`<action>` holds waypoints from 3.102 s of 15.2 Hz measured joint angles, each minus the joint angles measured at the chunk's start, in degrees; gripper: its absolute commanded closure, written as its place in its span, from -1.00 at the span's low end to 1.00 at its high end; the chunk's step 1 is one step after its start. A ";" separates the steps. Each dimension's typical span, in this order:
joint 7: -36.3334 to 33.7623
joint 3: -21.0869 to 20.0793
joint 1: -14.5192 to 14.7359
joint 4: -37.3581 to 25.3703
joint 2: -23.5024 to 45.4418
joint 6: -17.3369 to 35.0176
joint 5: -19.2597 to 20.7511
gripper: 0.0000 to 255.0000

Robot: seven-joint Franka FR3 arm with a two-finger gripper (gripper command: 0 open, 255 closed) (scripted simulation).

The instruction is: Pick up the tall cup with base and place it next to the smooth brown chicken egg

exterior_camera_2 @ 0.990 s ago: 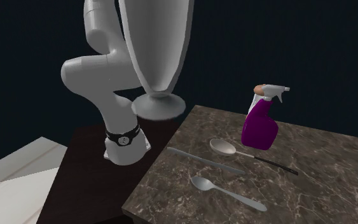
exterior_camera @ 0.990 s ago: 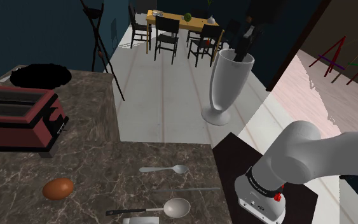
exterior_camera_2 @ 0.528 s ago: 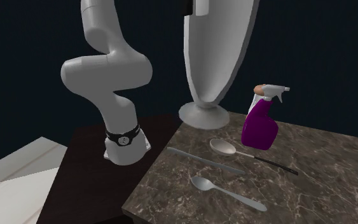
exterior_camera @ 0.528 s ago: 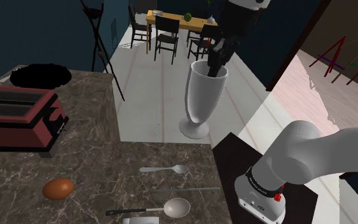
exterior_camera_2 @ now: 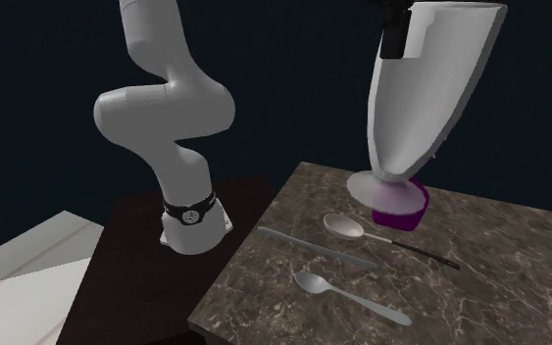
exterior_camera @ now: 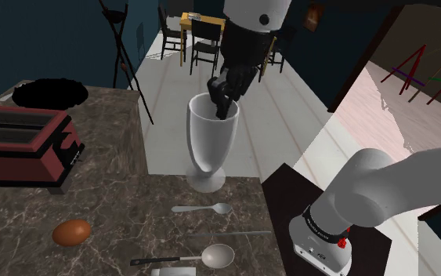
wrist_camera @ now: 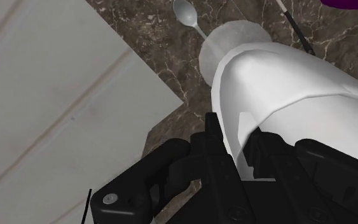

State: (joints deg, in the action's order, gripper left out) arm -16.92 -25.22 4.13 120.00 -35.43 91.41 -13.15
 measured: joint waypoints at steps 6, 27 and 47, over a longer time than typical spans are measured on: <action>-8.14 -8.88 -1.06 -5.52 9.20 4.67 0.55 1.00; -43.80 -25.94 14.57 -40.37 61.13 6.82 36.67 1.00; -46.88 -24.31 13.06 -27.58 63.47 20.61 39.54 1.00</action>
State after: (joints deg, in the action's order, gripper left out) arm -63.80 -49.53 17.19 92.42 28.04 112.03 26.39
